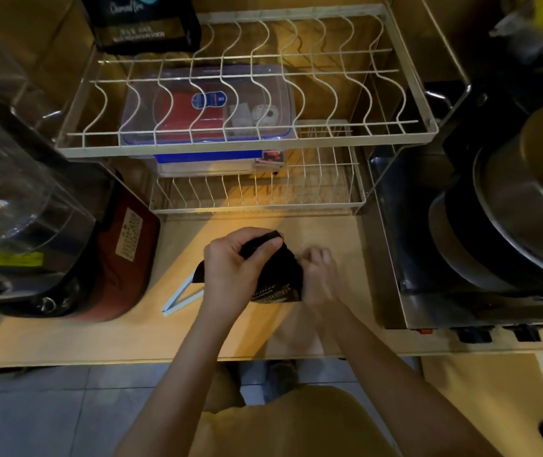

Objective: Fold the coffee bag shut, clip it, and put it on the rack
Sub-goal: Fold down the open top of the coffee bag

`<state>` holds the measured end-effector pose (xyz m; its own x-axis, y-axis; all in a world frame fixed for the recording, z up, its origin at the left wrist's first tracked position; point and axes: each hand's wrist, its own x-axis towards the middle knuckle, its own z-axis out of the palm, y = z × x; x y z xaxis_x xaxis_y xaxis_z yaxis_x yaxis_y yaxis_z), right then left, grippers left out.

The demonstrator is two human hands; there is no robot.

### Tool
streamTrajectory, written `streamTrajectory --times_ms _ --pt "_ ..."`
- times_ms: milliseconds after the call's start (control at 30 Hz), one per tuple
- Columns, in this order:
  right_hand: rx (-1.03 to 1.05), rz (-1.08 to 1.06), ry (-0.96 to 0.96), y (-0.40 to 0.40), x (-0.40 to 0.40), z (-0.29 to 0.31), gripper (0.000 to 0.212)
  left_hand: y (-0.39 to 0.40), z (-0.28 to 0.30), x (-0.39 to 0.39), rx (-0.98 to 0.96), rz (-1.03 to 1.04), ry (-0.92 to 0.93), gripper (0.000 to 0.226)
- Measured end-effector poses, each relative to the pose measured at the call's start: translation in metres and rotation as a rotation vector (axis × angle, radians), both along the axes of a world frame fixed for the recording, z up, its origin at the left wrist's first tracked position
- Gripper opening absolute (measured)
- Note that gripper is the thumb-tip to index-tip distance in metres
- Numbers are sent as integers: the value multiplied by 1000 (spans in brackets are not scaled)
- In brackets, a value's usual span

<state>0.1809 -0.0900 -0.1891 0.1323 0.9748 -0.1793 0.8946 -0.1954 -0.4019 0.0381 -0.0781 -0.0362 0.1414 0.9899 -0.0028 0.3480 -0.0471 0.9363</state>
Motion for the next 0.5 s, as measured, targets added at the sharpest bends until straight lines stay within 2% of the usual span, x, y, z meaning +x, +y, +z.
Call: streamTrajectory --times_ms 67,167,233,333,400,500 --pt "-45 12 159 2 7 1 33 7 1 3 4 -28 27 11" --pt "-52 -131 680 3 18 20 45 17 2 6 -11 -57 35 12" --pt "-104 -146 853 5 20 32 46 19 1 10 -5 -59 40 12" --pt "-70 -174 900 13 11 36 34 20 -3 14 7 -27 32 11" --pt "-36 -258 816 15 2 42 33 21 -6 15 -6 0 15 12" --pt "-19 -273 685 13 -6 40 36 21 -6 15 3 2 11 13"
